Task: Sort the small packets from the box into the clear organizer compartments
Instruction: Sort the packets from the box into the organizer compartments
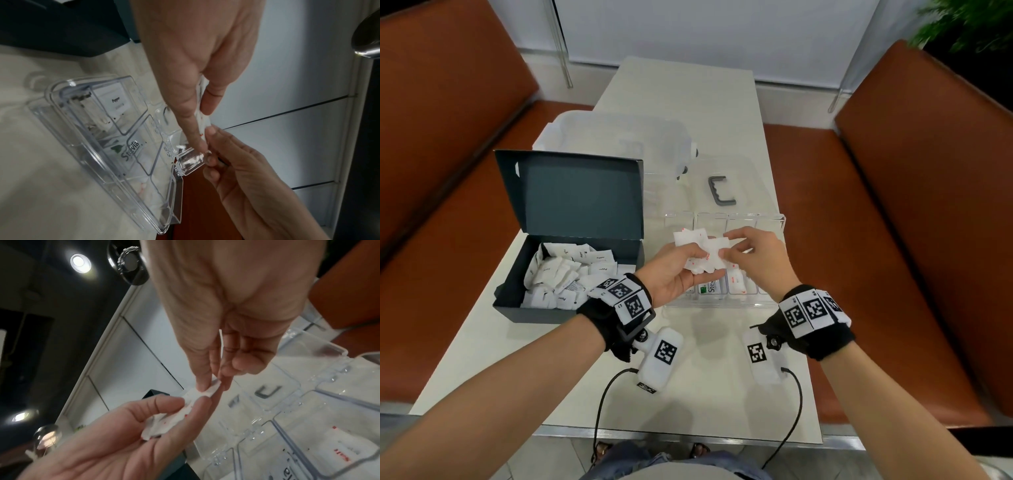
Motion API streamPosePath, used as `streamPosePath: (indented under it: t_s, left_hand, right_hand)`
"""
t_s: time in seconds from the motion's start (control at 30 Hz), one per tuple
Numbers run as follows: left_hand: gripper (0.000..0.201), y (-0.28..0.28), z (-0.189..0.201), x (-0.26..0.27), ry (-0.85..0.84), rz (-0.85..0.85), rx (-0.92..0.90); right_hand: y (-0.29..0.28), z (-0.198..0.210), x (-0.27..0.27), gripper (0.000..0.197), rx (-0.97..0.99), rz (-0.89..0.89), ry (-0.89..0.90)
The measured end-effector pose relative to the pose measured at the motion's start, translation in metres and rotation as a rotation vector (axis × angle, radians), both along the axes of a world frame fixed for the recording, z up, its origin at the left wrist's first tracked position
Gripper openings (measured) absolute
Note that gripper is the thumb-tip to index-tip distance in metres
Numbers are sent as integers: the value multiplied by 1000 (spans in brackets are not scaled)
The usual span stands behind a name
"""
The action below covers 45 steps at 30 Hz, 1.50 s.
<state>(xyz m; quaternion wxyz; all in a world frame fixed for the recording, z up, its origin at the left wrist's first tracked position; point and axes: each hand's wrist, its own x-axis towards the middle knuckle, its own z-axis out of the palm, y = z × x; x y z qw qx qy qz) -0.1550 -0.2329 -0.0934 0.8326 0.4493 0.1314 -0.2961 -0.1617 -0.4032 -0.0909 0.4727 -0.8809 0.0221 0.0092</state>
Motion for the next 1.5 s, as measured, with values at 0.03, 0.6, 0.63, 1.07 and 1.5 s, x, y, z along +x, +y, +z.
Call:
streamPosePath:
  t_s: [0.03, 0.6, 0.63, 1.07, 1.5]
  left_hand:
    - [26, -1, 0, 0, -9, -3, 1]
    - [24, -5, -8, 0, -117, 76, 103]
    - [23, -5, -8, 0, -120, 73, 113]
    - [26, 2, -3, 4, -69, 23, 166]
    - [14, 4, -6, 8, -89, -3, 167]
  right_hand:
    - [-1, 0, 0, 23, 40, -33, 0]
    - [-2, 10, -6, 18, 455, -150, 102]
    - [0, 9, -7, 26, 418, -116, 108]
    - [13, 5, 2, 17, 359, -128, 190]
    - [15, 7, 4, 13, 347, -187, 137]
